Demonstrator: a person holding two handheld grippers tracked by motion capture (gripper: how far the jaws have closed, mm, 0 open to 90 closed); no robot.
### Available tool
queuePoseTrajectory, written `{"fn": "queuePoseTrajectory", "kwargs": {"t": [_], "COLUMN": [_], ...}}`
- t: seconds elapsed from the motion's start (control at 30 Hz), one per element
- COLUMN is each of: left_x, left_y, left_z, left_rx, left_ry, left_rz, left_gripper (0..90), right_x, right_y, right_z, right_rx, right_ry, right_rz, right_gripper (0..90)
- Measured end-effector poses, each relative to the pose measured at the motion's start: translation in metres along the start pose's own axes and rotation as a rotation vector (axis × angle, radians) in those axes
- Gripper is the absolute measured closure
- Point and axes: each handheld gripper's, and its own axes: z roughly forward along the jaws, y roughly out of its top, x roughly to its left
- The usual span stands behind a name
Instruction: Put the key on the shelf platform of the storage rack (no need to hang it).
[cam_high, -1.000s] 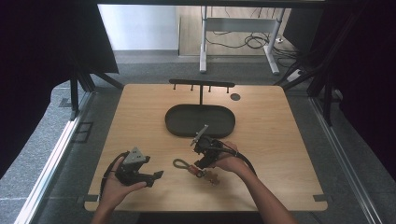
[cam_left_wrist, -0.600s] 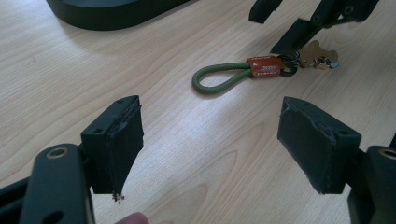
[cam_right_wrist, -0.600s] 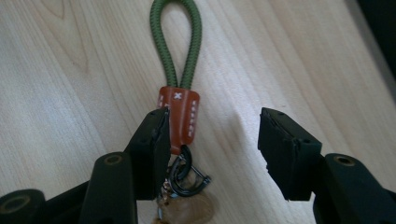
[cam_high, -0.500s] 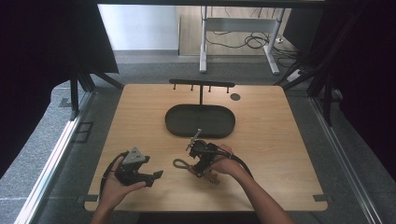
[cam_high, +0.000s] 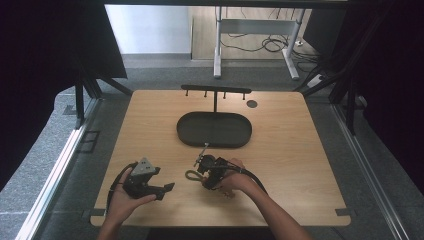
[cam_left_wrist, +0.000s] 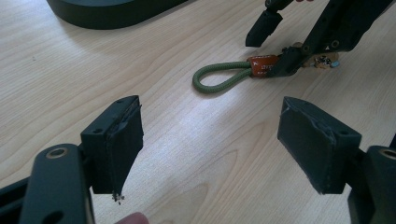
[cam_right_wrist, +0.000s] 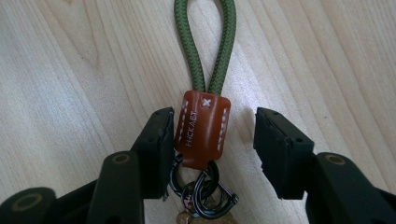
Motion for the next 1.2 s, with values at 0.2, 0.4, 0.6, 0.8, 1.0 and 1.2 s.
{"fn": "queuePoseTrajectory", "kwargs": {"t": [0.2, 0.4, 0.6, 0.8, 1.0, 1.2], "left_x": [0.001, 0.000, 0.000, 0.000, 0.000, 0.000], "left_y": [0.000, 0.000, 0.000, 0.000, -0.001, -0.001], "left_z": [0.000, 0.001, 0.001, 0.002, 0.003, 0.003], "left_rx": [0.003, 0.004, 0.004, 0.006, 0.009, 0.010], "left_ry": [0.000, 0.000, -0.001, -0.001, -0.001, -0.001], "left_rz": [0.003, 0.000, -0.001, 0.003, 0.002, 0.000], "left_gripper": [22.7, 22.7, 22.7, 22.7, 22.7, 22.7], "right_x": [0.002, 0.002, 0.001, -0.001, -0.003, -0.007], "right_y": [0.000, 0.000, -0.001, -0.001, -0.003, -0.007], "right_z": [0.002, 0.003, 0.002, 0.002, -0.007, -0.025], "right_rx": [0.004, 0.008, 0.008, 0.010, -0.003, -0.019], "right_ry": [0.001, 0.018, 0.027, 0.031, 0.030, 0.012], "right_rz": [-0.014, -0.017, -0.001, -0.013, -0.014, -0.021], "right_gripper": [54.1, 63.5, 66.1, 66.6, 66.8, 66.9]}}
